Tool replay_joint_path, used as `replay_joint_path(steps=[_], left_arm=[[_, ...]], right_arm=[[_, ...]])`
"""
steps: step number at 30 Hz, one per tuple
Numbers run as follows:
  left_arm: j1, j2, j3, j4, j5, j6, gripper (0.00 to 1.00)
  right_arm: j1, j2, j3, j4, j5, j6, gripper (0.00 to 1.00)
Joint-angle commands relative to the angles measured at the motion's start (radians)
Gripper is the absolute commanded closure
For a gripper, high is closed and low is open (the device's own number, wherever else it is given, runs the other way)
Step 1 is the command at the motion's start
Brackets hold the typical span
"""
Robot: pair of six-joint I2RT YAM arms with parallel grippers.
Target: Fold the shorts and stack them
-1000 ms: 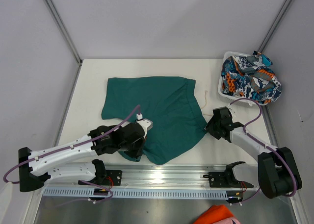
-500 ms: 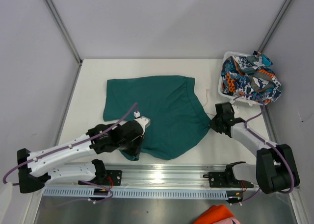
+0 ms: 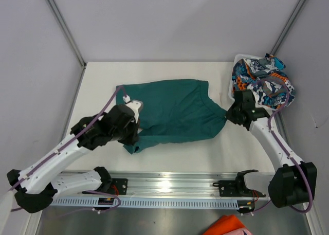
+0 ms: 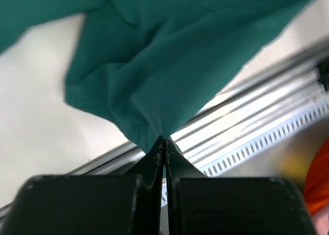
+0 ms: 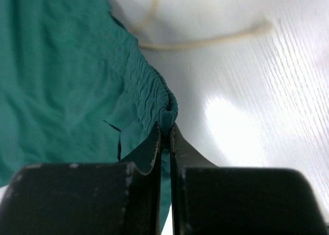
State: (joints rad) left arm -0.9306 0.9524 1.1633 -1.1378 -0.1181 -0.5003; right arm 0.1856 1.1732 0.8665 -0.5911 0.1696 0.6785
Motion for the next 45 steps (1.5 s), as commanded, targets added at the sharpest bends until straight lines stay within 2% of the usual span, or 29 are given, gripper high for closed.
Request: replay_joint_path(steps=[1,5,8,11,18,26,31,35,38,41,45], left_arm=[[0.127,0.043,0.087,-0.040,0.002,0.115,1.00],[0.284,0.092,0.145,-0.037,-0.005,0.155,1.00],[0.381,0.124,0.194,-0.008,0.044,0.193,1.00],[0.447,0.176,0.257,0.007,0.072,0.221,1.00],[0.549,0.336,0.435,0.027,0.090,0.270,1.00],[0.670,0.473,0.523,0.038,0.184,0.305,1.00],[0.670,0.398,0.441,0.082,0.262,0.302,1.00],[0.670,0.289,0.404,0.072,0.320,0.292,1.00],[0.668,0.194,0.368,0.073,0.382,0.287,1.00],[0.667,0.137,0.343,0.067,0.411,0.279,1.00],[0.667,0.051,0.326,0.029,0.451,0.275,1.00]], right_arm=[[-0.005,0.060,0.184,-0.091,-0.001,-0.037,1.00],[-0.006,0.172,0.325,-0.114,-0.021,-0.025,1.00],[-0.006,0.282,0.457,-0.147,-0.045,-0.011,1.00],[-0.006,0.364,0.584,-0.170,-0.054,0.000,1.00],[-0.008,0.586,0.839,-0.193,-0.068,0.018,1.00],[-0.026,0.743,1.082,-0.243,-0.091,0.027,1.00],[-0.032,0.734,1.034,-0.225,-0.113,0.013,1.00],[-0.031,0.662,0.922,-0.191,-0.137,0.001,1.00],[-0.026,0.532,0.757,-0.148,-0.150,-0.005,1.00],[-0.015,0.450,0.671,-0.141,-0.157,-0.005,1.00],[0.029,0.263,0.519,-0.168,-0.145,0.010,1.00]])
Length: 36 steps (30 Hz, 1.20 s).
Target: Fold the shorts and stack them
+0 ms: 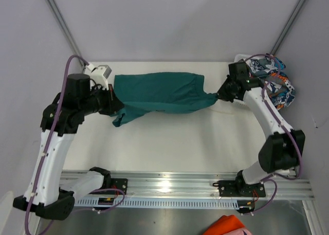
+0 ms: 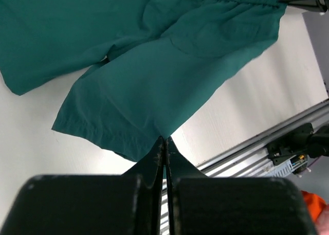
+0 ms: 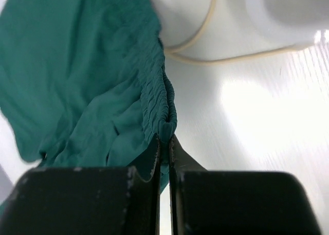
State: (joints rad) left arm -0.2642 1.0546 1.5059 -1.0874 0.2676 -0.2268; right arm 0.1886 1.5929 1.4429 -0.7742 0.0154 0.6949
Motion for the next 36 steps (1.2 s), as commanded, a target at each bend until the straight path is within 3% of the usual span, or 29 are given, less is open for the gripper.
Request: replay_joint_path(steps=[1,9,17,22,36], left_arm=[[0.000,-0.064,-0.019,-0.029,0.071,-0.002,1.00],[0.000,-0.139,-0.072,-0.031,0.087,-0.014,1.00],[0.002,0.042,0.011,0.034,0.012,0.024,1.00],[0.013,0.194,0.161,0.067,-0.010,0.044,1.00],[0.115,0.548,0.387,0.179,-0.002,0.027,1.00]], right_arm=[[0.047,-0.192,-0.079,0.007,0.027,0.001,1.00],[0.064,-0.430,-0.174,-0.069,0.066,0.034,1.00],[0.017,-0.328,-0.150,-0.068,0.072,0.035,1.00],[-0.001,-0.271,-0.125,-0.089,0.129,0.106,1.00],[-0.028,-0.091,-0.024,-0.086,0.280,0.308,1.00]])
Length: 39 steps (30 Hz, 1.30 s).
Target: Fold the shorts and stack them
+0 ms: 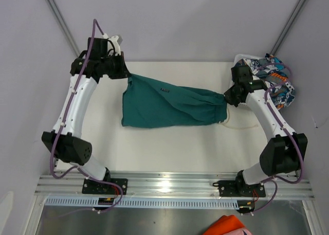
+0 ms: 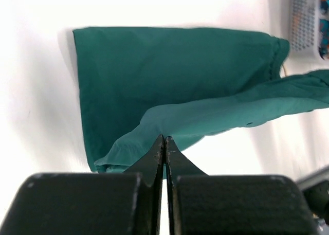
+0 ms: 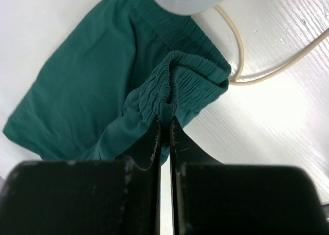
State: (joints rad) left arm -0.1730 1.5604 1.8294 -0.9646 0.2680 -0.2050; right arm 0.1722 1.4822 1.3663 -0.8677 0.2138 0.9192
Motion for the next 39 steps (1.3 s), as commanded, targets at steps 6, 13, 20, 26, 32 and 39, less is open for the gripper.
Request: replay_joint_path(steps=[6,13,20,26,32,39], left_arm=[[0.038,0.194,0.111,0.066,-0.041,-0.017,1.00],[0.047,0.282,0.077,0.165,-0.088,-0.074,1.00],[0.047,0.375,0.083,0.245,-0.079,-0.111,1.00],[0.047,0.454,0.111,0.267,-0.081,-0.109,1.00],[0.047,0.489,0.126,0.270,-0.095,-0.119,0.58],[0.047,0.409,0.113,0.265,-0.193,-0.116,0.26]], right_arm=[[-0.013,0.130,0.131,0.030,0.125,0.135,1.00],[-0.013,0.230,0.186,0.070,0.156,0.158,1.00],[-0.011,0.323,0.258,0.081,0.186,0.168,1.00],[-0.002,0.388,0.315,0.079,0.228,0.204,0.96],[0.023,0.395,0.295,0.144,0.266,0.204,0.68],[0.047,0.349,0.323,0.170,0.366,0.121,0.29]])
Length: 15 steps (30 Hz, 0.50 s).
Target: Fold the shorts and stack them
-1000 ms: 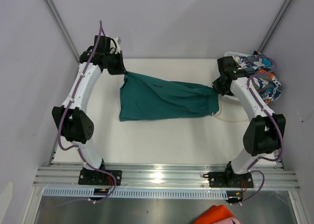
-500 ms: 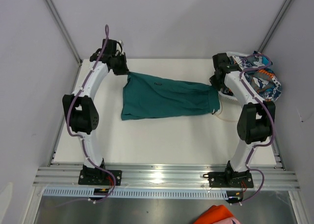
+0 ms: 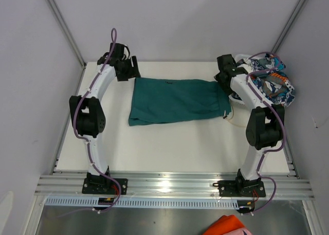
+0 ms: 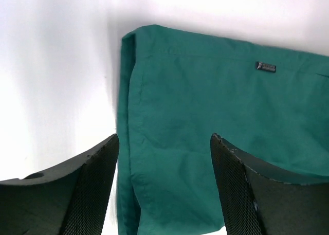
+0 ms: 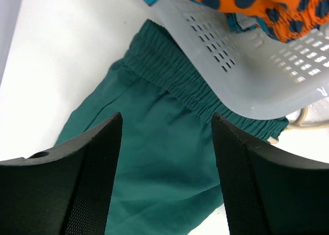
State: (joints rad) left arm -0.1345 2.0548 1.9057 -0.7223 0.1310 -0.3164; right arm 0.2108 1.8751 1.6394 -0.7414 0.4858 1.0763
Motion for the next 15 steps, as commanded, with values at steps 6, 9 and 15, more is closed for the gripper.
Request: replay_joint_path(steps=[6,9,15], left_arm=[[0.003,-0.227,-0.075,0.061,-0.031,-0.019,0.26],[-0.030,-0.313,-0.185,0.101,-0.036,-0.024,0.26],[-0.063,-0.413,-0.436,0.194,-0.008,-0.107,0.26]], right_arm=[[0.009,-0.129,-0.050,0.224,-0.019,-0.255,0.32],[0.012,-0.207,-0.210,0.411,-0.174,-0.387,0.35],[0.039,-0.205,-0.317,0.488,-0.305,-0.498,0.44]])
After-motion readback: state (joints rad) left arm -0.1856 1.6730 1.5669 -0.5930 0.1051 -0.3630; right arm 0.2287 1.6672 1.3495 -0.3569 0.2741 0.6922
